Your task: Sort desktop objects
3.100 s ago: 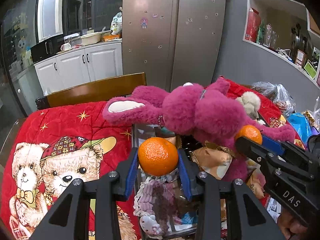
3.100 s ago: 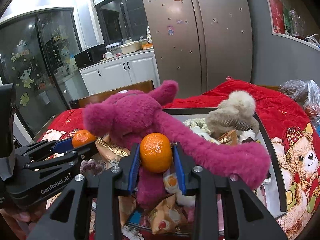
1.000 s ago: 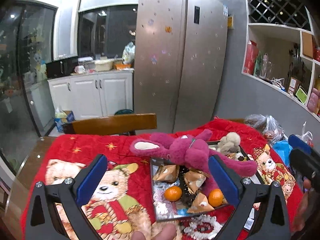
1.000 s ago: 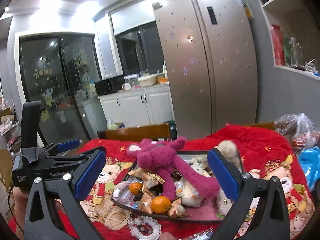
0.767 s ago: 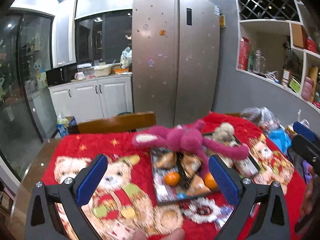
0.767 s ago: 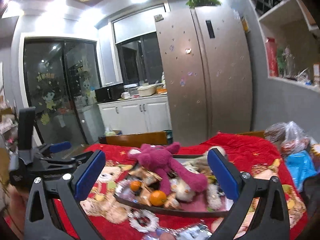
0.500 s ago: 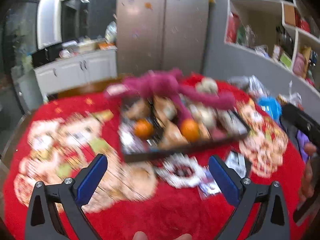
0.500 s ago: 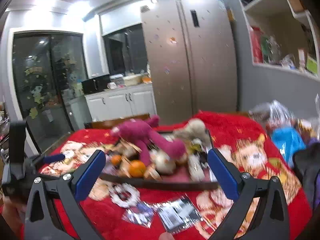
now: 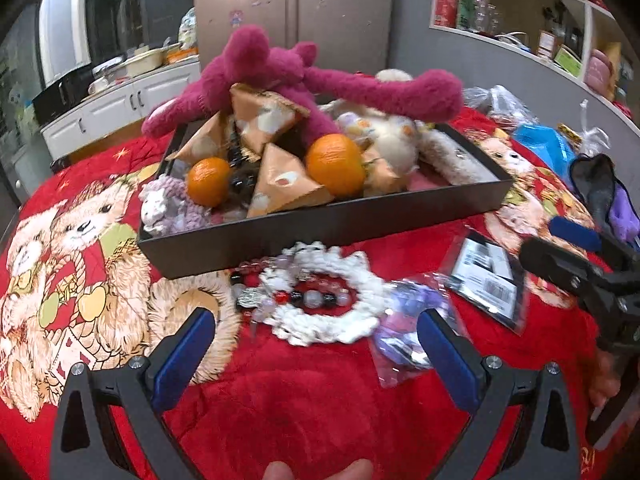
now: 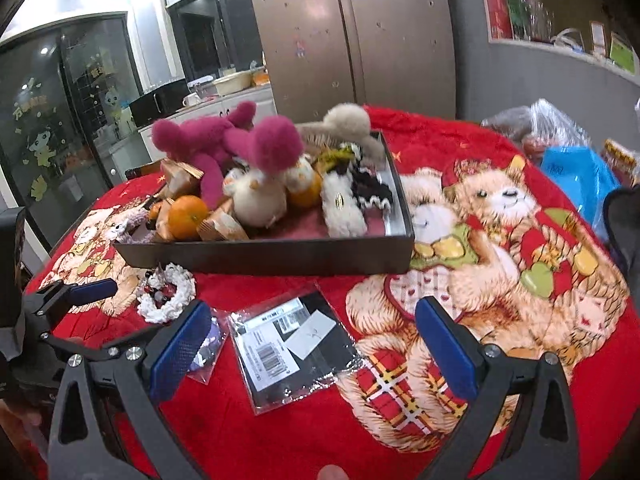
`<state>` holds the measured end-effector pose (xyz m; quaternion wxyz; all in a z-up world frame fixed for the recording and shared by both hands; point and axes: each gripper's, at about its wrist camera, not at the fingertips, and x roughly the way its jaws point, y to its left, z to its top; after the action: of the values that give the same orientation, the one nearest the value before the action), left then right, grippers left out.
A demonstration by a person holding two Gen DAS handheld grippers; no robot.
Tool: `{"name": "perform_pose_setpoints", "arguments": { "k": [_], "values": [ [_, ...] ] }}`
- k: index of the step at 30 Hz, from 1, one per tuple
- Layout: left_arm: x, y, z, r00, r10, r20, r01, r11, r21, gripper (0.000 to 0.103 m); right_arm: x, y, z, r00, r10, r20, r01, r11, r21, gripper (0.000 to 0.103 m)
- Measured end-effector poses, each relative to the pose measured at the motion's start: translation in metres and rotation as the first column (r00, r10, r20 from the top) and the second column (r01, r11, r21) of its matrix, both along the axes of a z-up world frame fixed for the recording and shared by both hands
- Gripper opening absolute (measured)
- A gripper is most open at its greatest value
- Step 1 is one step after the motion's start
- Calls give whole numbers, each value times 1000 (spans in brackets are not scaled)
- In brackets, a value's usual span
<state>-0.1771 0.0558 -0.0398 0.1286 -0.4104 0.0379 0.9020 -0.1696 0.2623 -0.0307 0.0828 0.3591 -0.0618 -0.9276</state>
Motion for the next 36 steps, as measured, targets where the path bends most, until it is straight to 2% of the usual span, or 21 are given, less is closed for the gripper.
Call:
{"name": "perform_pose_setpoints", "arguments": {
  "k": [2,5,9,14,17,25,31,34,35,36],
  "values": [
    [-5,-3,-4,1000,10,10,-10,1000,-1,103,-3,-1,-6,1000,0,28,0,1000,5,103],
    [-13,-4,-12,998,-5,67,3,1000,25,103,-11,-3,-15,996,10,89,-11,1000,7,103],
    [-15,-11,-13,997,1,78,-6,998,62,103,-17,-5,-26,987,29,157,-29,1000,-3,103],
    [-14,-9,-13,997,1,80,-5,999,52,103,-19,-5,-29,984,30,176,-29,1000,-6,103],
    [-15,-7,-13,997,1,80,-5,999,52,103,-20,-10,-29,983,26,183,-31,999,24,103],
    [-15,-8,-13,997,8,82,-13,998,57,103,-23,-37,-36,977,10,212,-52,980,192,103],
    [-15,-6,-13,997,8,81,-12,999,49,103,-23,-38,-35,978,12,208,-52,980,190,102],
    [-15,-5,-13,997,7,80,-11,999,49,103,-20,-41,-33,981,31,190,-70,977,199,92],
    [-14,-5,-13,997,8,78,-12,999,52,100,-17,-45,-32,983,46,180,-83,975,204,83],
    [-13,-6,-12,997,17,70,-21,998,52,90,-16,-48,-31,983,61,171,-97,973,211,76]
  ]
}}
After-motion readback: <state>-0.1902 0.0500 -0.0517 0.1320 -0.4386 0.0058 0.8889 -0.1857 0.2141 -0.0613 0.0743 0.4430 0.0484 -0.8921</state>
